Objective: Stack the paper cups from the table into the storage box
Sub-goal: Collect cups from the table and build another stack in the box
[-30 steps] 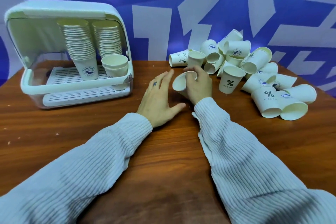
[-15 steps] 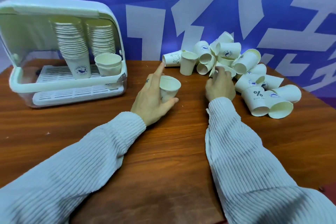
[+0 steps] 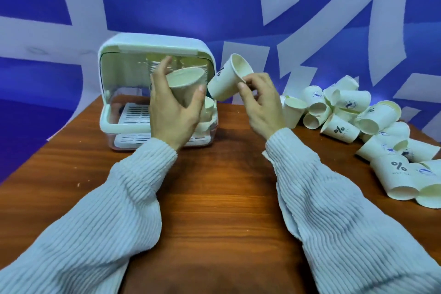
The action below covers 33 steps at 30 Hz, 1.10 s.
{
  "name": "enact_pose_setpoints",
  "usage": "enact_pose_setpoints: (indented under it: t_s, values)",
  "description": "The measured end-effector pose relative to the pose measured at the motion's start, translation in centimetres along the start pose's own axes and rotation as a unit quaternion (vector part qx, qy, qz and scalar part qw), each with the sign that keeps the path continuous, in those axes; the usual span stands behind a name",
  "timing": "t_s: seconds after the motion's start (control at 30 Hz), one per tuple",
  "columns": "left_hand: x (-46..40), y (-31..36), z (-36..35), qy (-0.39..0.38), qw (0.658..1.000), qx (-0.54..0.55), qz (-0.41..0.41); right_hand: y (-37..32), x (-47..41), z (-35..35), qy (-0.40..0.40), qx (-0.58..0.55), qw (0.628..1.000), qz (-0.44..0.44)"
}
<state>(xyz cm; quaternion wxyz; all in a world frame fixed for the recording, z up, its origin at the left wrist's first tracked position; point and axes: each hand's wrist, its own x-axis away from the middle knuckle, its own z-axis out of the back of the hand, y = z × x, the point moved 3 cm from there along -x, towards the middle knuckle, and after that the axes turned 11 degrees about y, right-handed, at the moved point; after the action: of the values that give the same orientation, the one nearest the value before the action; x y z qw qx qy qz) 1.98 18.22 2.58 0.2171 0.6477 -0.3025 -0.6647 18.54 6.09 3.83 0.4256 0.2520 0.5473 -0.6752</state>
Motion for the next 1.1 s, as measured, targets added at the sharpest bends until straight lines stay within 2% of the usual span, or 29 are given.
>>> enact_pose_setpoints:
  t_s: [0.1, 0.2, 0.33, 0.4, 0.53, 0.63, 0.73, 0.83, 0.97, 1.1]
  values:
    - [-1.9, -0.8, 1.3, 0.057, 0.998, 0.012, 0.033, -1.3, -1.6, -3.4, -0.109, 0.107, 0.985, 0.082]
    - [-2.5, -1.0, 1.7, 0.069, 0.997, 0.016, 0.04, -1.7, -1.7, -5.7, -0.211, 0.221, 0.938, 0.162]
    - [-2.6, -1.6, 1.5, 0.052, 0.998, 0.001, 0.04, -1.6, 0.0, -7.4, -0.285, 0.301, 0.88, 0.232]
    - [-2.6, -2.1, 1.3, 0.036, 0.999, -0.019, 0.036, -1.1, 1.2, -7.9, -0.301, 0.322, 0.867, 0.234]
    - [-3.1, -2.6, 0.9, 0.017, 0.998, -0.031, 0.05, -0.4, 1.7, -7.9, -0.3, 0.291, 0.891, 0.176]
    - [-4.2, -2.2, 0.2, 0.028, 0.998, -0.017, 0.047, 0.0, 2.0, -8.0, -0.301, 0.221, 0.923, 0.099]
    - [-5.1, -1.6, -1.4, 0.017, 0.999, -0.037, 0.033, 0.6, 2.2, -7.2, -0.208, 0.127, 0.97, 0.003]
    - [-4.9, -1.8, -3.3, -0.044, 0.995, -0.091, -0.016, 1.4, 2.2, -5.8, -0.145, 0.065, 0.984, -0.083]
    - [-3.1, -3.7, -5.2, -0.167, 0.961, -0.218, -0.044, 3.4, 2.9, -3.9, -0.14, 0.054, 0.981, -0.124]
    - [-1.4, -4.6, -5.5, -0.202, 0.895, -0.388, -0.083, 5.6, 3.2, -2.1, -0.125, 0.059, 0.979, -0.149]
